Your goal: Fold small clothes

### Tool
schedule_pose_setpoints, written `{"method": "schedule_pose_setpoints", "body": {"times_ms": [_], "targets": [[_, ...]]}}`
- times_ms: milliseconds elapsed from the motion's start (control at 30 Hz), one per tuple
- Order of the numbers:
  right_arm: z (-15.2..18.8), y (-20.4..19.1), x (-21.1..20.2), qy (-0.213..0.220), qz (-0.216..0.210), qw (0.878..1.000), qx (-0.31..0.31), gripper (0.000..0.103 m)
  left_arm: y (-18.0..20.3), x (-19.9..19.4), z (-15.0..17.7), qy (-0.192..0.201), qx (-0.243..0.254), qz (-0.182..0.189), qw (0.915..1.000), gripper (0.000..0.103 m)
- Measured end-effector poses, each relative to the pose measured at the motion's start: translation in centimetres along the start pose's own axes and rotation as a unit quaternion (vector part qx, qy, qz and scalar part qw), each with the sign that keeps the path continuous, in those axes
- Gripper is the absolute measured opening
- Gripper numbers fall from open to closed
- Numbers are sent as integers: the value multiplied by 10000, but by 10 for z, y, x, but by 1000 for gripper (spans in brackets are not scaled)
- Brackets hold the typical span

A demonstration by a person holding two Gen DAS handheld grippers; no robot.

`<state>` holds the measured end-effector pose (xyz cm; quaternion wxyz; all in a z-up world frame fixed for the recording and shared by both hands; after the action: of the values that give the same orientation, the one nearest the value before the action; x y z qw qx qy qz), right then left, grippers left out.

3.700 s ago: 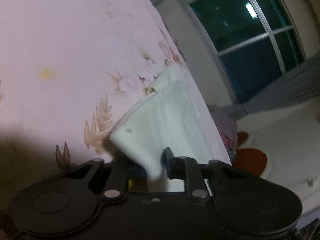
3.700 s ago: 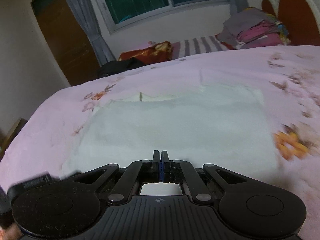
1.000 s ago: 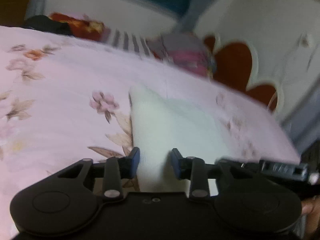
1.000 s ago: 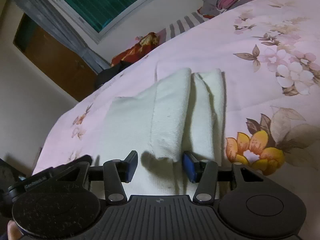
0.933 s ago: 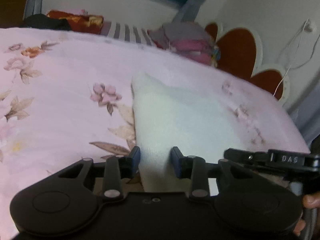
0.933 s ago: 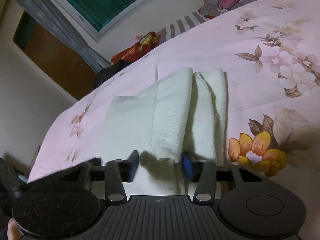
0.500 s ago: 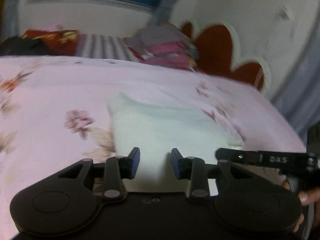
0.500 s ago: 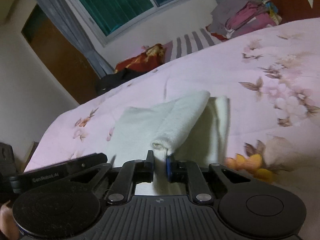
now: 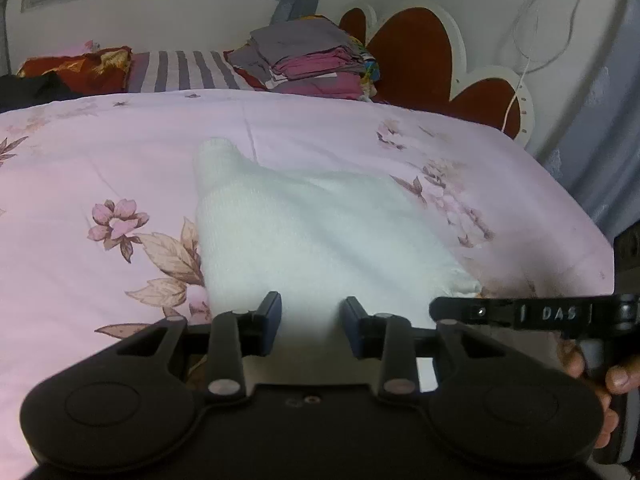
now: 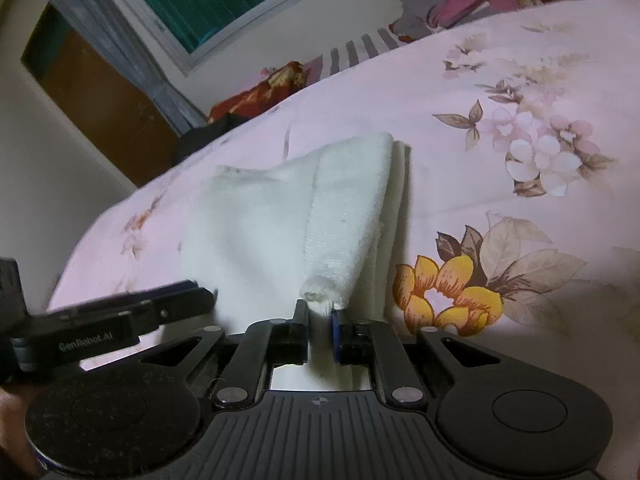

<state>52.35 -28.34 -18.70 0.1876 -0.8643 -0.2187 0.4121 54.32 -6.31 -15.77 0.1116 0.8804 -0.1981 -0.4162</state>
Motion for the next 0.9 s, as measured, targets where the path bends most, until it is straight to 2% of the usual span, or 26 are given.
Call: {"method": "schedule_pose_setpoints", "body": {"times_ms": [33,100,167,267,333,367,400,433,467,500,533,633,733,833,900], "targets": [[-5,3,-6,134,-1,9999,100,13,2,-6,-7,152,6,144,9998,33],[-21,7,-25,542,250,9982,67,52,-2,-13,-18,433,-20,281,9987,33],[-37,13,-30,760,233,9967,161,53,-16,-4,-28,411,-70,127,9990,33],[-64,24,-8,628,223,9972,326,52,-32,7,-37,421,-373,203,9982,31],[-76,28,10,524,243,9978,339,52,-38,6,-40,515,-447,229,9974,30],[-79,30,20,436,173,9982,384,48,-39,6,-42,568,-452,248,9971,30],[-80,30,27,376,159,9985,367,37,-39,6,-42,591,-443,284,9969,30],[-80,31,35,276,185,9990,294,32,-39,9,-43,585,-433,331,9968,30],[-80,32,41,186,241,9993,222,23,-39,12,-43,561,-427,369,9968,30],[-80,31,45,140,268,9994,144,11,-39,15,-44,512,-416,397,9970,30],[-78,32,46,123,269,9995,65,6,-39,21,-43,412,-390,411,9975,30],[-73,37,40,235,529,9979,-283,6,-39,39,-42,301,-346,498,9977,30],[-61,45,46,110,760,9958,-492,6,-39,49,-49,254,-538,685,9959,30],[-64,42,43,152,815,9951,-542,6,-36,42,-60,240,-487,678,9962,30],[-77,35,28,539,951,9919,-647,6,-37,35,-69,380,-435,671,9961,30]]}}
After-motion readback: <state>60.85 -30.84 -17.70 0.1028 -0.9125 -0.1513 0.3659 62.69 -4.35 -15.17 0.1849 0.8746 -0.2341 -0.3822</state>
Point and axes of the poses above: each gripper's, at about its wrist camera, not at the fingertips, and x roughly the way its jaws point, y to its right, z to its underside, the point moved 8 cm from there along x, roughly the way its jaws point, and after that the axes turned 7 degrees about -x, right-handed, at the moved point
